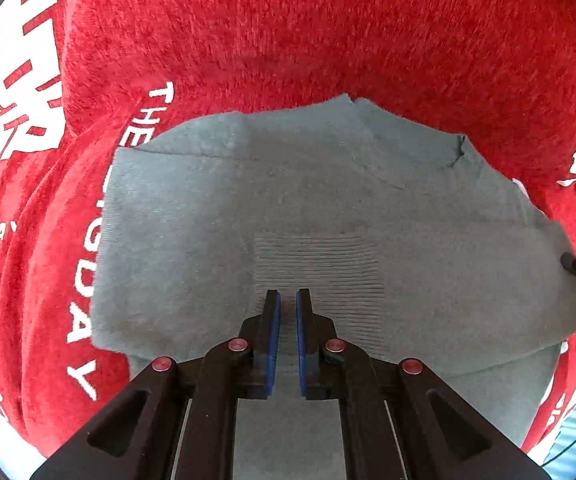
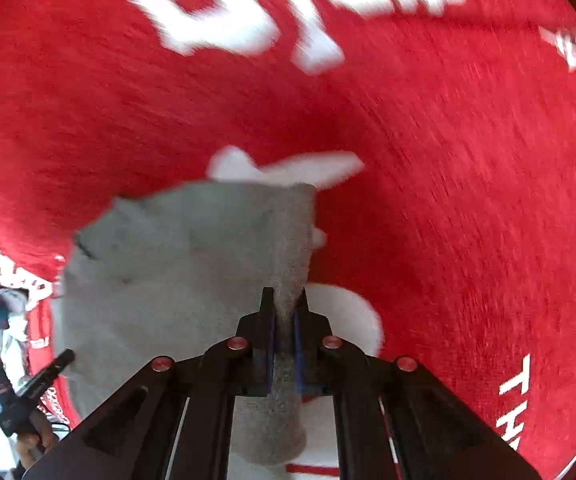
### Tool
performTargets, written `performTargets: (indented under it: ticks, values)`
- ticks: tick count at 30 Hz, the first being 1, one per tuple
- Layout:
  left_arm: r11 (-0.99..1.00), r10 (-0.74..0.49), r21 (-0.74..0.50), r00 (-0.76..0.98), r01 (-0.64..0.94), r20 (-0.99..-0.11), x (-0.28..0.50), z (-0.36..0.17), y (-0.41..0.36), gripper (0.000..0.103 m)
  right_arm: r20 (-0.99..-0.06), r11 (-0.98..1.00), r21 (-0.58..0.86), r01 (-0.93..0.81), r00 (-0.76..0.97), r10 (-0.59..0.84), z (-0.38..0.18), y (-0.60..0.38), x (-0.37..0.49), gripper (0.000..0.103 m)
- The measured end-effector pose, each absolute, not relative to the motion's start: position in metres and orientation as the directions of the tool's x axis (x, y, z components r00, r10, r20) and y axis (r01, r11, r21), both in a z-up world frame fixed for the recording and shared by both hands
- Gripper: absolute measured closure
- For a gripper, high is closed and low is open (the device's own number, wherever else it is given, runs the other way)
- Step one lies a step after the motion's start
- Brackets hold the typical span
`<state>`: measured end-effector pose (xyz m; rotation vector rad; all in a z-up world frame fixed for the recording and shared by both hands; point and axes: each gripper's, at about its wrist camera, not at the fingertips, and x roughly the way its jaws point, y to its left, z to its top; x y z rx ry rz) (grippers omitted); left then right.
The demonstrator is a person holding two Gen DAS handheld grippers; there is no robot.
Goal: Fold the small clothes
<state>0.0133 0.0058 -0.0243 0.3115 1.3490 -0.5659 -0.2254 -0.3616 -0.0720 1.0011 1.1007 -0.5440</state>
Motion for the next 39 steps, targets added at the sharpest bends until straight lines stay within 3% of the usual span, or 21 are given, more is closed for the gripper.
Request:
performTargets:
  ticks: [4,6,13,17,19,22,34,37,39]
  values:
    - [0.844,-0.164,-0.061,0.148,0.533,-0.975,0.021,-0.031,0.005,0.095,-0.917,0.435,0.386,0.814,0.388,0.088,-0.066,-0.362,-0.237,0.092]
    - [0.852,-0.144,-0.041,0.157,0.522,-0.977,0.028,-0.027,0.012,0.095,-0.926,0.426,0.366,0.827,0.37,0.076,-0.057,-0.36,-0.245,0.086]
    - [0.846,-0.169,-0.062,0.155,0.53,-0.973,0.025,0.001,0.034,0.095,-0.907,0.542,0.395,0.742,0.41,0.1,-0.023,-0.321,-0.242,0.086]
    - [0.813,-0.193,-0.083,0.133,0.577,-0.972,0.01,-0.001,0.015,0.095,-0.927,0.636,0.352,0.686,0.347,0.139,-0.037,-0.29,-0.226,0.086]
    - [0.801,-0.179,-0.082,0.107,0.594,-0.978,0.003,-0.012,0.004,0.095,-0.949,0.669,0.301,0.679,0.285,0.137,-0.05,-0.281,-0.229,0.093]
    - [0.795,-0.143,-0.044,0.116,0.606,-0.983,-0.005,-0.03,0.002,0.095,-0.938,0.657,0.331,0.677,0.314,0.149,-0.049,-0.281,-0.242,0.094]
    - [0.794,-0.106,-0.014,0.117,0.608,-0.987,-0.036,-0.007,0.024,0.095,-0.907,0.592,0.421,0.687,0.343,0.245,-0.026,-0.278,-0.283,0.089]
    - [0.798,-0.113,-0.022,0.114,0.603,-0.987,-0.045,-0.001,0.021,0.095,-0.905,0.595,0.425,0.682,0.332,0.266,-0.027,-0.27,-0.281,0.081]
    - [0.798,-0.119,-0.026,0.115,0.602,-0.986,-0.055,0.005,0.017,0.095,-0.904,0.599,0.427,0.678,0.328,0.273,-0.026,-0.265,-0.281,0.068]
